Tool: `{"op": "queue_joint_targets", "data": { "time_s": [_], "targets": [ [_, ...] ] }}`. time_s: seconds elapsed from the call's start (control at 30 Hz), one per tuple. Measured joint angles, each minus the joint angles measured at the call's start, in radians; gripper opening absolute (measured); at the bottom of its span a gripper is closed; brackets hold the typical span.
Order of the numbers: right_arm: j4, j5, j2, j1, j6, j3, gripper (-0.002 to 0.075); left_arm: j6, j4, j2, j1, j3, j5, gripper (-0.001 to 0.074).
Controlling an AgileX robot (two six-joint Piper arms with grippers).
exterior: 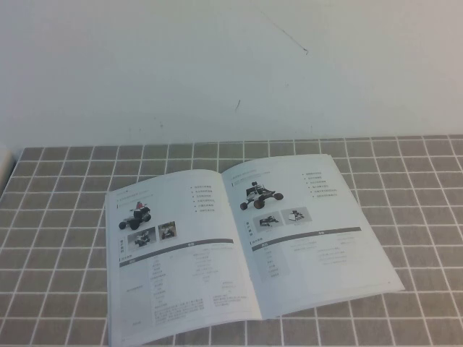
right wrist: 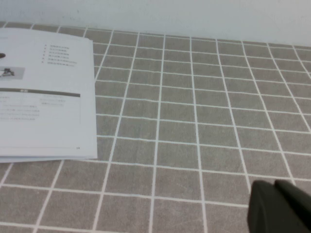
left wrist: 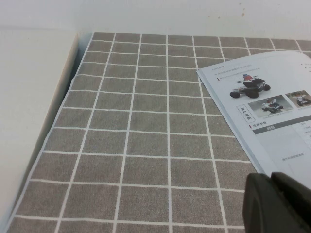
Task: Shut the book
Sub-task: 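Close the open booklet and leave it lying on the table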
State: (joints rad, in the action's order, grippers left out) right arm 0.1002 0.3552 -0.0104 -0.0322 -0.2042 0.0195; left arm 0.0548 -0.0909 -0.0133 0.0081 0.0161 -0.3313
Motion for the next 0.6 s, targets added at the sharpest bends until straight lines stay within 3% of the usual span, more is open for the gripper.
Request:
{"op": "queue_joint_targets", "data": {
  "time_s": [0.6],
  "targets": [
    [0.001, 0.0, 0.0, 0.0, 0.0, 0.0, -0.0003, -0.018, -0.002, 0.0, 0.0, 0.0, 0.0, -0.0003]
  ]
}}
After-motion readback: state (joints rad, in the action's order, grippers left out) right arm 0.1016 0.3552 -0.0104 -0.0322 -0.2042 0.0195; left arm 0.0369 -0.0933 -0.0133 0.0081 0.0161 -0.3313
